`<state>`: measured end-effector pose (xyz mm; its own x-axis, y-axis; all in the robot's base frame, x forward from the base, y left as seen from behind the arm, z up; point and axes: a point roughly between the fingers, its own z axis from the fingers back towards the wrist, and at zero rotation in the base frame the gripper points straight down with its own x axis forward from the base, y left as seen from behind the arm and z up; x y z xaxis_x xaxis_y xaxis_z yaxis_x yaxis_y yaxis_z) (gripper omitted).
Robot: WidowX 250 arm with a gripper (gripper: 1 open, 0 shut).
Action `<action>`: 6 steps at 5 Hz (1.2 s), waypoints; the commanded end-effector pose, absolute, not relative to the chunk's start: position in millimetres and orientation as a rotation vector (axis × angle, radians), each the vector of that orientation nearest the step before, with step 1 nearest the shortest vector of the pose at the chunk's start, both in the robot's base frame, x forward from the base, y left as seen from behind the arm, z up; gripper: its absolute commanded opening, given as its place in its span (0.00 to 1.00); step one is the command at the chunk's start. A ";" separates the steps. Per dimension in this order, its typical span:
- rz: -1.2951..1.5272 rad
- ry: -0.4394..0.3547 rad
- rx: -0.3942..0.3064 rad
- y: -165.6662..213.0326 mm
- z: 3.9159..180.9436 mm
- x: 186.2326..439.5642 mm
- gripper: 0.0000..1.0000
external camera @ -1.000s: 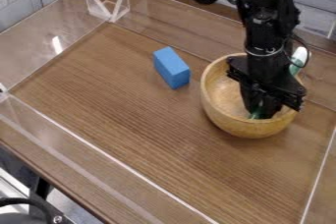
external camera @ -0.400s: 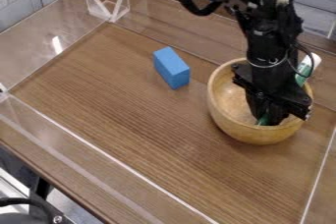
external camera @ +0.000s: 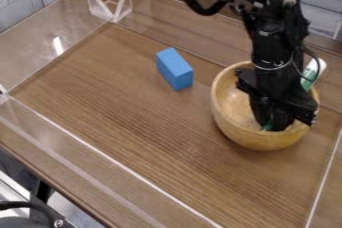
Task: Remove the green marker from inside the brown bowl and put it on the table
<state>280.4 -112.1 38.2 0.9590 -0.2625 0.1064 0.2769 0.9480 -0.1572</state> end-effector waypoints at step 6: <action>-0.285 -0.058 -0.122 -89.0 76.3 278.6 0.00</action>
<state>265.5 -87.6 54.2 0.9607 -0.2773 -0.0117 0.2740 0.9544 -0.1188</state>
